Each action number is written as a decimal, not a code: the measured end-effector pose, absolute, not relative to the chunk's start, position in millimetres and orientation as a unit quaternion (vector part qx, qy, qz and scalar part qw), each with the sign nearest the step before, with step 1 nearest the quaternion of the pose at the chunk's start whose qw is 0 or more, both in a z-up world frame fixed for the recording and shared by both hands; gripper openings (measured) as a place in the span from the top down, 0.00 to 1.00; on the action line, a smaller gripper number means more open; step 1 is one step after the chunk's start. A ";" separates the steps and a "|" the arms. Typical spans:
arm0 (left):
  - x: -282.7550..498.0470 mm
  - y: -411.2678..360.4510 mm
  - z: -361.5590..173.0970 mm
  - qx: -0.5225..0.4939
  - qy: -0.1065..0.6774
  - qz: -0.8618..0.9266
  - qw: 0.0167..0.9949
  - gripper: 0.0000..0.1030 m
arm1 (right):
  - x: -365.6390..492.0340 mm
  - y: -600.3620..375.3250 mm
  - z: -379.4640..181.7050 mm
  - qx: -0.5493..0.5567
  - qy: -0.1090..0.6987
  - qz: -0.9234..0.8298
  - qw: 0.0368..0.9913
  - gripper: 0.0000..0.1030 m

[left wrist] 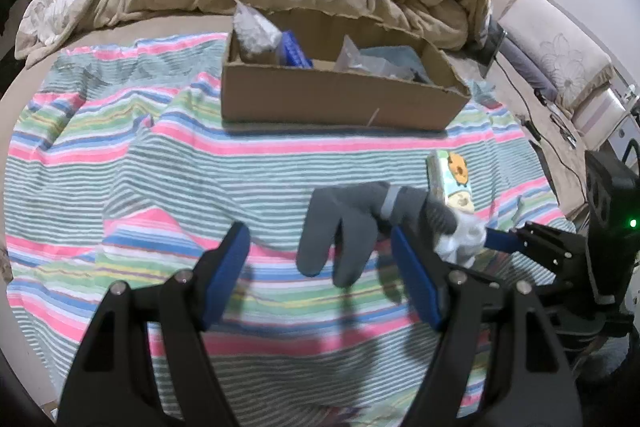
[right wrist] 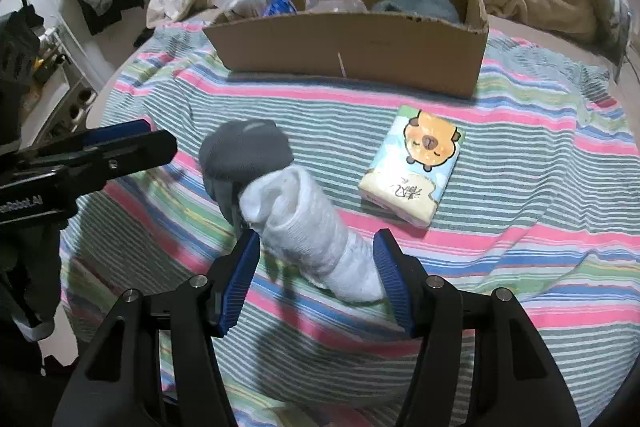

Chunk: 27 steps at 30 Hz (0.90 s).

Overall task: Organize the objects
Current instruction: 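Grasp the grey glove with the left tool while the right tool grasps the white sock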

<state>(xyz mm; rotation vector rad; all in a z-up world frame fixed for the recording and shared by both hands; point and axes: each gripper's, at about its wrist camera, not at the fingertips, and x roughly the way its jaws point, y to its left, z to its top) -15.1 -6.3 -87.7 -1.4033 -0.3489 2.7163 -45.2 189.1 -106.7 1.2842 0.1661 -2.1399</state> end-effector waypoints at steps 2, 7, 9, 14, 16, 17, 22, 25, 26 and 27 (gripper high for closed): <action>-16.5 -6.7 -89.7 -0.457 -0.113 0.881 0.033 0.28 | -47.6 189.0 -110.3 0.490 0.065 -0.813 0.309 0.41; -22.9 -4.3 -95.2 -0.462 -0.107 0.880 0.037 0.28 | -55.4 197.6 -111.0 0.491 0.044 -0.815 0.305 0.59; -26.8 -1.3 -97.8 -0.464 -0.102 0.879 0.041 0.28 | -57.7 201.4 -109.3 0.491 0.036 -0.814 0.308 0.61; -39.4 8.1 -106.6 -0.470 -0.086 0.877 0.049 0.28 | -60.1 206.0 -104.5 0.487 0.025 -0.814 0.315 0.63; -43.3 11.0 -108.8 -0.470 -0.081 0.878 0.050 0.28 | -60.1 208.1 -99.0 0.481 0.023 -0.816 0.319 0.63; -46.0 12.7 -109.8 -0.469 -0.077 0.878 0.052 0.28 | -59.8 208.8 -95.9 0.478 0.022 -0.818 0.320 0.63; -59.3 22.2 -113.0 -0.467 -0.062 0.880 0.061 0.28 | -66.7 219.6 -78.8 0.459 0.012 -0.830 0.317 0.63; -68.1 30.9 -115.9 -0.467 -0.055 0.880 0.070 0.28 | -74.5 227.1 -77.3 0.456 0.006 -0.834 0.311 0.63; -71.1 34.5 -118.5 -0.470 -0.053 0.878 0.073 0.28 | -76.0 228.9 -78.5 0.457 0.004 -0.834 0.309 0.63; -73.1 37.9 -121.0 -0.474 -0.052 0.876 0.078 0.28 | -78.4 231.1 -79.8 0.458 0.001 -0.834 0.307 0.63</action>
